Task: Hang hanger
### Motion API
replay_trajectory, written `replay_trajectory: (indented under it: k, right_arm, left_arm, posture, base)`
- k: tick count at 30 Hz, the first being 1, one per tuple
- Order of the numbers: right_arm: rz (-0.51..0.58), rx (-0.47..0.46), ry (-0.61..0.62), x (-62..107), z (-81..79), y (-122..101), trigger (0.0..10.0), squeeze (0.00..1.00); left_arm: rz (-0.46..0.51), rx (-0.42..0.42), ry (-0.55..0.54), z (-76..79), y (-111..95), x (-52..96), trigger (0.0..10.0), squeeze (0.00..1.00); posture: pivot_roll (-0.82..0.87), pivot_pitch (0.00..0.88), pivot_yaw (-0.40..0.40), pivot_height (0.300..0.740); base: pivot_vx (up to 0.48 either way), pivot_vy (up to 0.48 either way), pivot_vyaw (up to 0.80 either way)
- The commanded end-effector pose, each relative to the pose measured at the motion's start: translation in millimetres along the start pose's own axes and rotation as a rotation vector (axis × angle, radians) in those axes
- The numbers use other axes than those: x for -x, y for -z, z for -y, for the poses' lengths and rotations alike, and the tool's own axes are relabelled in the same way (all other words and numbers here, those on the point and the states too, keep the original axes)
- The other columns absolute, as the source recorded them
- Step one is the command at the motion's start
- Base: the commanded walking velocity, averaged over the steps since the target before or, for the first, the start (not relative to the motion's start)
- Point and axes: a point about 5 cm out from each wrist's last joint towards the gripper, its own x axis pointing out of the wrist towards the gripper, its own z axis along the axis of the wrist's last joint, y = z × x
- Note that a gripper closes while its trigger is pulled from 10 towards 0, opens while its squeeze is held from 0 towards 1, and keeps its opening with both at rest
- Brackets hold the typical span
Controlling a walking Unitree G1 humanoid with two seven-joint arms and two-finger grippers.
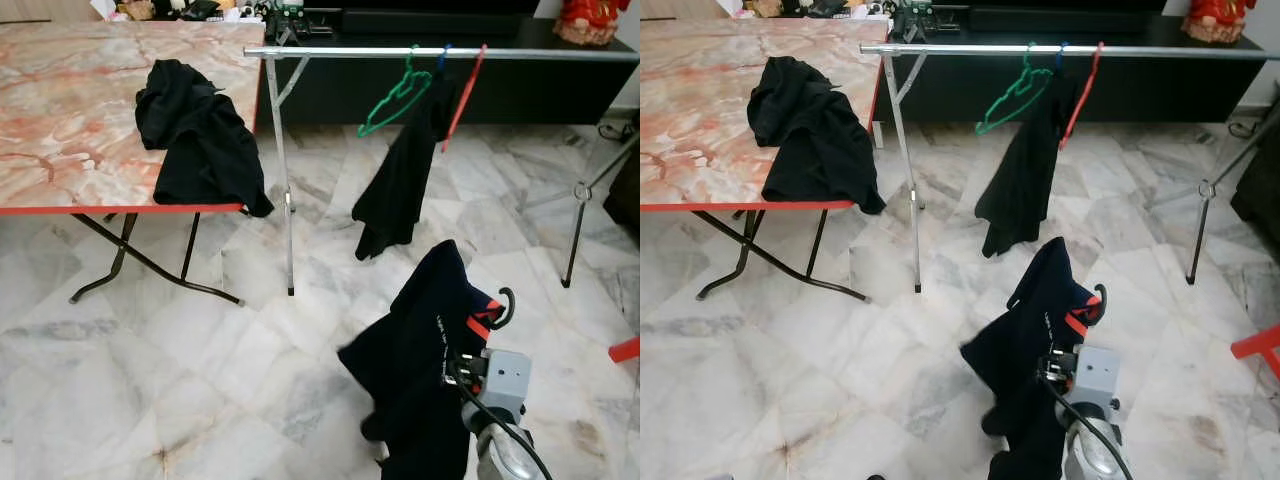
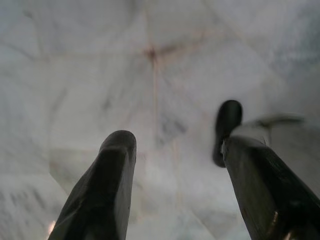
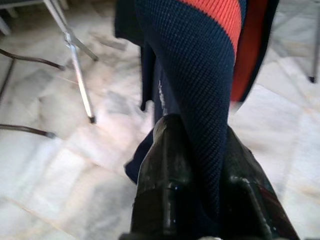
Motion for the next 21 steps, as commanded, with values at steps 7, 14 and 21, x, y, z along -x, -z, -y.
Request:
replay_trajectory:
  k: [7, 14, 21]
  right_arm:
    - [0.023, 0.006, -0.006, -2.3, 1.5, -4.7, 10.0, 0.0]
    - [0.03, 0.015, 0.0, -4.6, 6.4, -8.1, 10.0, 0.0]
    - [0.024, 0.022, -0.012, -5.3, 5.5, -7.5, 10.0, 0.0]
  left_arm:
    - [-0.046, -0.007, -0.015, -2.0, 9.4, 2.4, 10.0, 0.0]
    - [-0.042, -0.008, -0.012, -1.0, 8.6, 2.1, 10.0, 0.0]
    - [-0.018, -0.017, -0.001, -6.7, 3.1, 0.9, 10.0, 0.0]
  posture:
    - [0.0, 0.192, -0.057, 0.74]
    - [0.0, 0.192, -0.057, 0.74]
    - [0.0, 0.195, -0.058, 0.74]
  base:
    - [-0.081, 0.0, 0.0]
    - [0.0, 0.0, 0.0]
    - [0.0, 0.0, 0.0]
